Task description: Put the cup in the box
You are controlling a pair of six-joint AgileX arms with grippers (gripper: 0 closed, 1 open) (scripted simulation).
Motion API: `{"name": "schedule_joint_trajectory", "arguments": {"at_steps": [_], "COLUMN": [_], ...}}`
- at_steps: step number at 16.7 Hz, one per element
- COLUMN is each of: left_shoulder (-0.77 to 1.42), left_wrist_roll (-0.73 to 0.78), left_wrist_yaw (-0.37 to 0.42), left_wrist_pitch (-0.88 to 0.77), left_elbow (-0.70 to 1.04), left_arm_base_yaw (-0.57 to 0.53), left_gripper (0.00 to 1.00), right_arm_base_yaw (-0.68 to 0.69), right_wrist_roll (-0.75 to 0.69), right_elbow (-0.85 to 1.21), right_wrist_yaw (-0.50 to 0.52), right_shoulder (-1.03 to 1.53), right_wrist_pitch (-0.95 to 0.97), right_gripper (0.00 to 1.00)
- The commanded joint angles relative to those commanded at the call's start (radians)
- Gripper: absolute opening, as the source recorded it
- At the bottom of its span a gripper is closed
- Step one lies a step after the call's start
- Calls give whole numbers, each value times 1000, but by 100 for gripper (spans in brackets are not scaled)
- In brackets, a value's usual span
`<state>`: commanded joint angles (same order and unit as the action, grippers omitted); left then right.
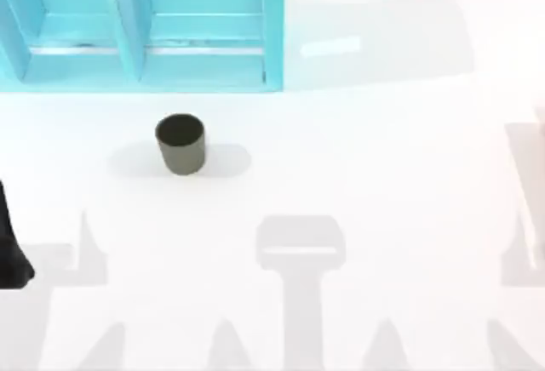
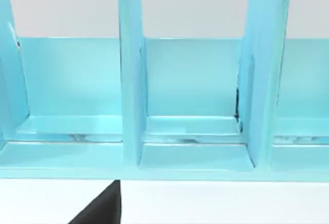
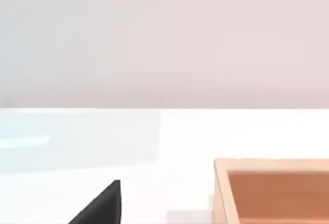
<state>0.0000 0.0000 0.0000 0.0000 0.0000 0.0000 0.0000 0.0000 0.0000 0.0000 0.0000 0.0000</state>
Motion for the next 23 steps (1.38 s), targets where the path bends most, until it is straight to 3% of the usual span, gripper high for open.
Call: {"name": "schedule_joint_trajectory", "arguments": {"at_steps": [5,9,14,23], "left_shoulder": [0,0,0,0], "left_wrist_roll": [0,0,0,0], "left_wrist_yaw": [0,0,0,0], "left_wrist_pitch": [0,0,0,0], "left_elbow": [0,0,0,0], "left_arm_base_yaw": [0,0,0,0], "left_gripper": [100,100,100,100], "right_arm_base_yaw": [25,116,285,612], "right_wrist_roll": [16,76,199,502], "right_elbow": [54,275,746,1805], "right_wrist_yaw": [12,65,169,334], "right_shoulder": [54,259,654,1539], "right_wrist_pitch": [-28,-131,-332,-767], "right_gripper": [100,100,100,100]}}
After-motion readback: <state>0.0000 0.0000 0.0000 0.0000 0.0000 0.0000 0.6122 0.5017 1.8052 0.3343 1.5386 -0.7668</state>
